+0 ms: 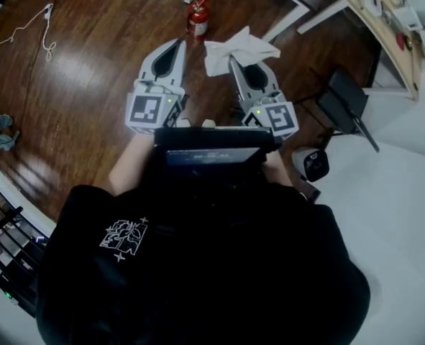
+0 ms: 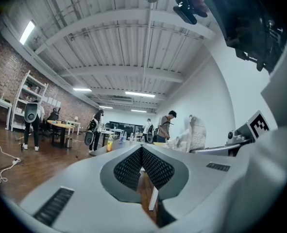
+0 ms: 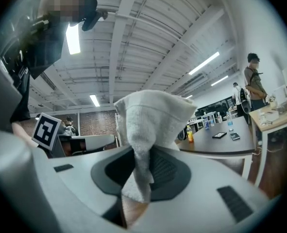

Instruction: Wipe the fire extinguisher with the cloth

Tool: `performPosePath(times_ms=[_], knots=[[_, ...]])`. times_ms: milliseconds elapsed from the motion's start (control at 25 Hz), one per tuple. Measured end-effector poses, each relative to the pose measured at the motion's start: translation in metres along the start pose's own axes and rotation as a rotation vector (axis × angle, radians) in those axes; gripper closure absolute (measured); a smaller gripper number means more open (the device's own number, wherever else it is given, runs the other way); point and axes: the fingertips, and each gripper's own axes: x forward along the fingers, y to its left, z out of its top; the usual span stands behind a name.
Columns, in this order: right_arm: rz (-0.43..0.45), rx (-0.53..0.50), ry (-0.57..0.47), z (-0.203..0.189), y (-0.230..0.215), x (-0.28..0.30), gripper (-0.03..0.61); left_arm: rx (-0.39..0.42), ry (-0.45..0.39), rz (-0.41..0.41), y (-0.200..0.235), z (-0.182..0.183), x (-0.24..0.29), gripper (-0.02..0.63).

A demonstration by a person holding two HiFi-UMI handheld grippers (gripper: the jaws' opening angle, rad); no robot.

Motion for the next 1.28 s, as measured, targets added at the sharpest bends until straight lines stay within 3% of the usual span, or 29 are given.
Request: performPosePath(times_ms=[600,960,1280], knots=[[0.045,0.053,0.031,-0.006,-0.073,-0.009,0.48,-0.012,0.033,0.047,-0.035,-0.021,0.053,0.615],[0.024,0.056,0.025,-0.003,-0.113,0.012,0.48,0.019,0.071,0.048,-0.013,-0.034,0.09,0.615],[-0.028,0.055,0.057,-0.034,-0.143,0.065,0.48,0.004,0.103,0.019,0.041,-0.065,0.141,0.615]])
